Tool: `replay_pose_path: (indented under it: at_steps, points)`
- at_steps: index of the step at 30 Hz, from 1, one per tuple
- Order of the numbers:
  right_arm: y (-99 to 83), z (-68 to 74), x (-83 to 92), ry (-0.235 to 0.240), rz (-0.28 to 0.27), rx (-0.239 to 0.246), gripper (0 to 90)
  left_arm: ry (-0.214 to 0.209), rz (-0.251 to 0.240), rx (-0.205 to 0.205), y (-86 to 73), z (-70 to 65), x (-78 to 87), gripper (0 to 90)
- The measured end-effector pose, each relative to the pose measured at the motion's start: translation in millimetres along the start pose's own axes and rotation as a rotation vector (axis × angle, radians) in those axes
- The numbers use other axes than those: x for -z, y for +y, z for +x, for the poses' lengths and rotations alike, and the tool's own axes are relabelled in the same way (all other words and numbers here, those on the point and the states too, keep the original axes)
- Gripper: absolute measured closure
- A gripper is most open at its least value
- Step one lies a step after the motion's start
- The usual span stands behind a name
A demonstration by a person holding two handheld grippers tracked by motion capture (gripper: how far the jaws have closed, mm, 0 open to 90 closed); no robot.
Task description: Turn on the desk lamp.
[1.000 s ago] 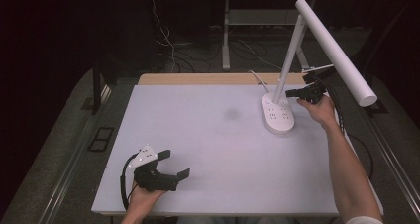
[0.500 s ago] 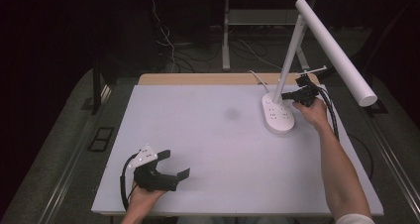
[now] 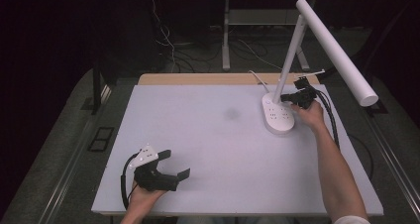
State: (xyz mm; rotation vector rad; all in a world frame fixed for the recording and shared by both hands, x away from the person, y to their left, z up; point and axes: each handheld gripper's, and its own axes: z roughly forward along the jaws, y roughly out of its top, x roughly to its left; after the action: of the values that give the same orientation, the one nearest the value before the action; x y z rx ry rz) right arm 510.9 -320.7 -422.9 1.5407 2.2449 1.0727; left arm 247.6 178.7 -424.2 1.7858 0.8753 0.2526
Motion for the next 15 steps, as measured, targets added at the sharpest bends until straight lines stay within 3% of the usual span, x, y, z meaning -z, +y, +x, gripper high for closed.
replay_pose_path:
  at_steps: [10, 15]
  points:
    - [-2.1, 2.8, -1.0, -0.02, -0.005, -0.034, 90.0, -0.002, 0.004, -0.003, 0.1, -0.7, -0.4, 0.0]
    - [-2.5, 4.1, -1.1, -0.035, -0.011, -0.025, 90.0, -0.005, 0.007, -0.006, -0.2, -0.4, -0.2, 0.0]
